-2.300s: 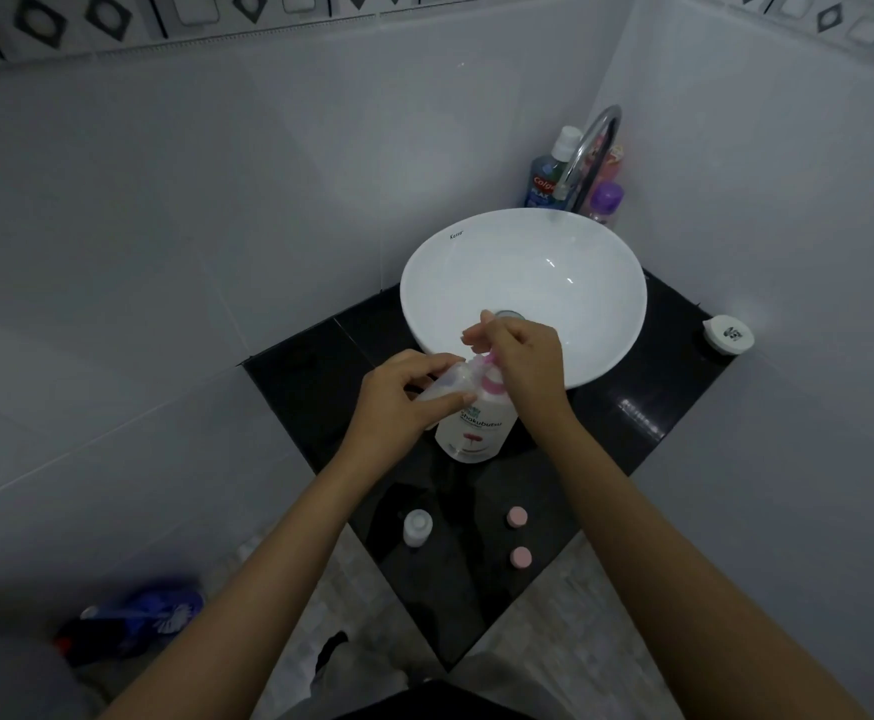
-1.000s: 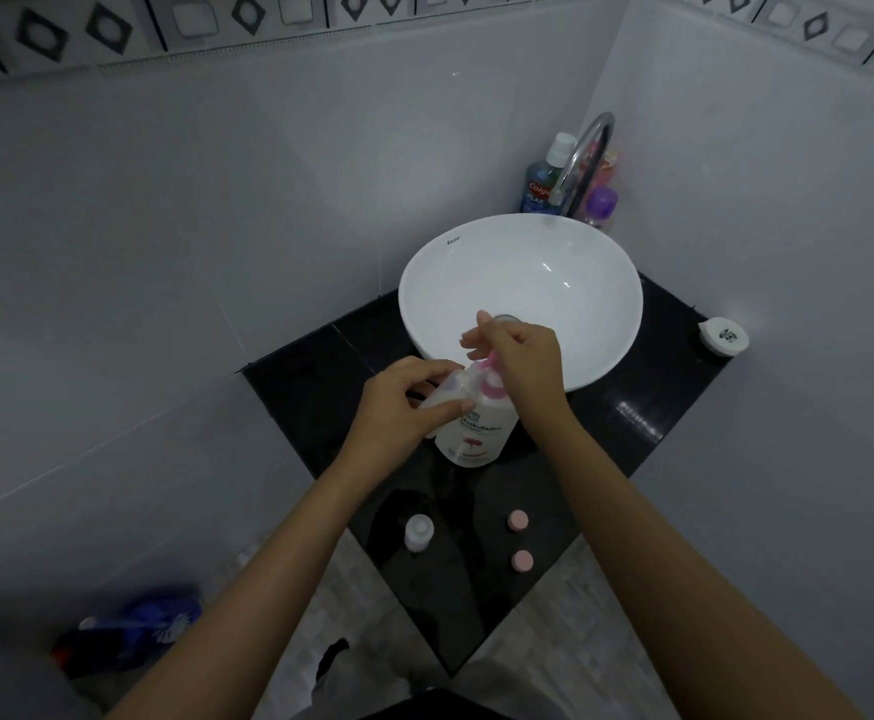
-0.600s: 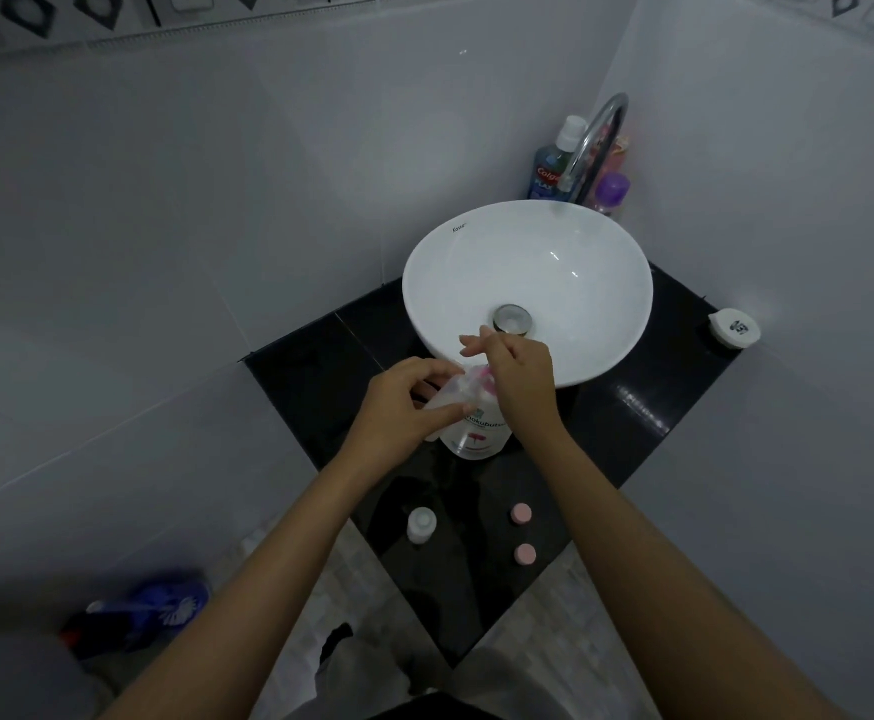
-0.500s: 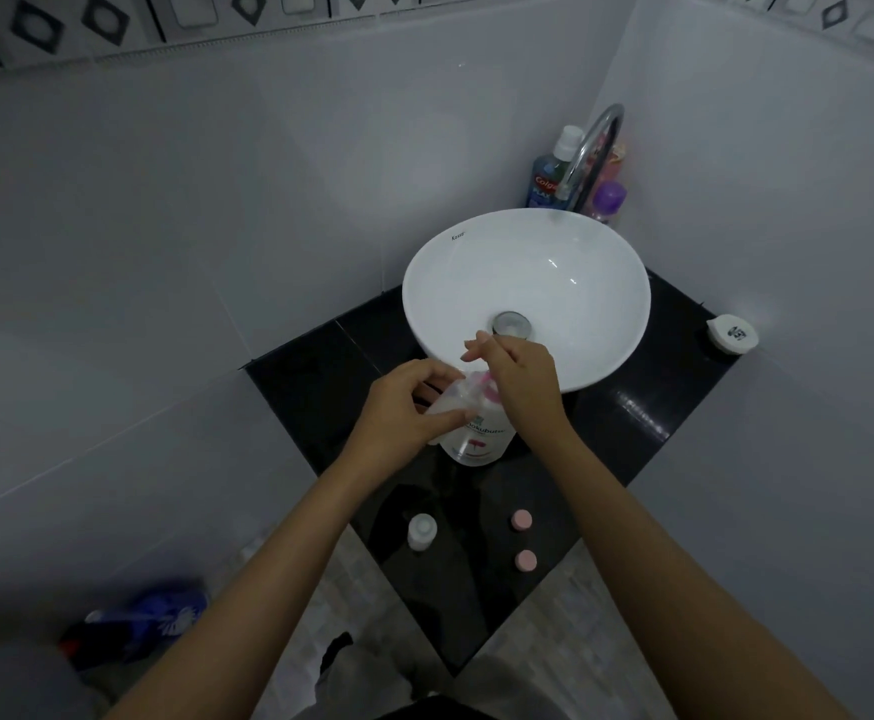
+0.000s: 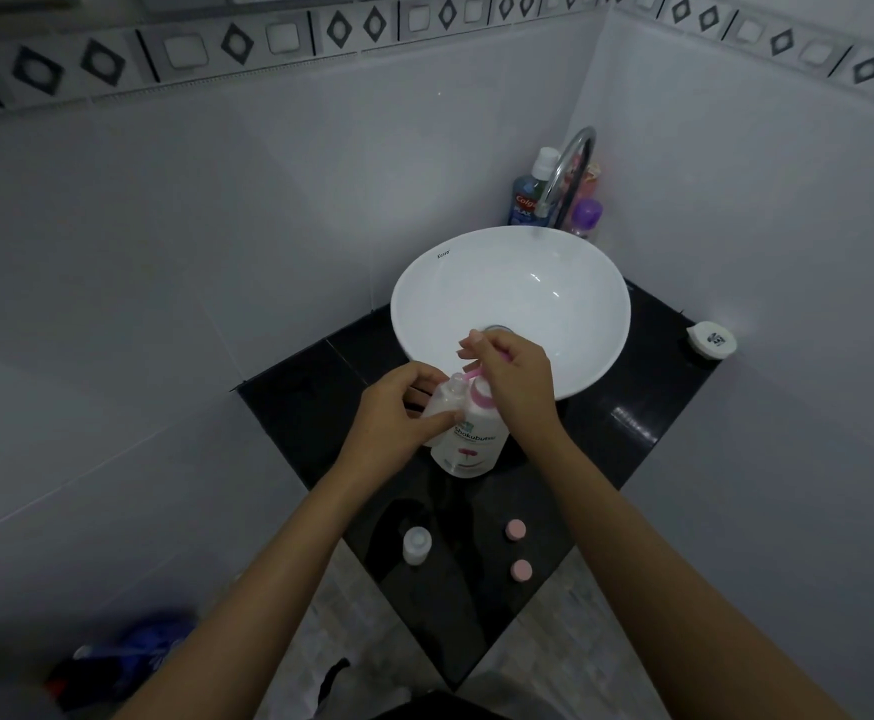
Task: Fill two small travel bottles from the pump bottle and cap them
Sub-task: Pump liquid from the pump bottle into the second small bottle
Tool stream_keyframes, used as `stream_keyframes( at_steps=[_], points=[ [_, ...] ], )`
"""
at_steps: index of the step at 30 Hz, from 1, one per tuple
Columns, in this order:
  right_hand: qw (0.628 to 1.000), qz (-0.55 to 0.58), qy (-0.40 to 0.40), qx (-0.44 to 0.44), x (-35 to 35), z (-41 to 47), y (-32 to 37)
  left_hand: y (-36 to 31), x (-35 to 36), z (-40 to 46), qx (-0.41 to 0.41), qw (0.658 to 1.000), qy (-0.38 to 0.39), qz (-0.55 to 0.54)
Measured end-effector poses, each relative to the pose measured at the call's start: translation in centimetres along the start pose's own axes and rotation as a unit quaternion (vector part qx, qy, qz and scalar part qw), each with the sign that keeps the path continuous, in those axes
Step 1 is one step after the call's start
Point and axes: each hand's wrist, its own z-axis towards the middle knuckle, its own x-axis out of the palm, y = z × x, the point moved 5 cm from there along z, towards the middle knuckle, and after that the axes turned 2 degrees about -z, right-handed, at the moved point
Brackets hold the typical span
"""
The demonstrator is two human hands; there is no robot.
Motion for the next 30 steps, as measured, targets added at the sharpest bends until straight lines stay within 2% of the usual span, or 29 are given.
stream_keyframes(
  at_steps=[11, 30],
  points=[
    [1.0, -0.026, -0.008, -0.013, -0.5, 0.0, 0.1, -0.3, 0.0, 0.2, 0.001, 1.0, 0.002, 0.007],
    [1.0, 0.0, -0.013, -0.016, -1.1, -0.2, 0.7, -1.6, -0.8, -2.2, -0.003, 0.999, -0.012, -0.037]
  ],
)
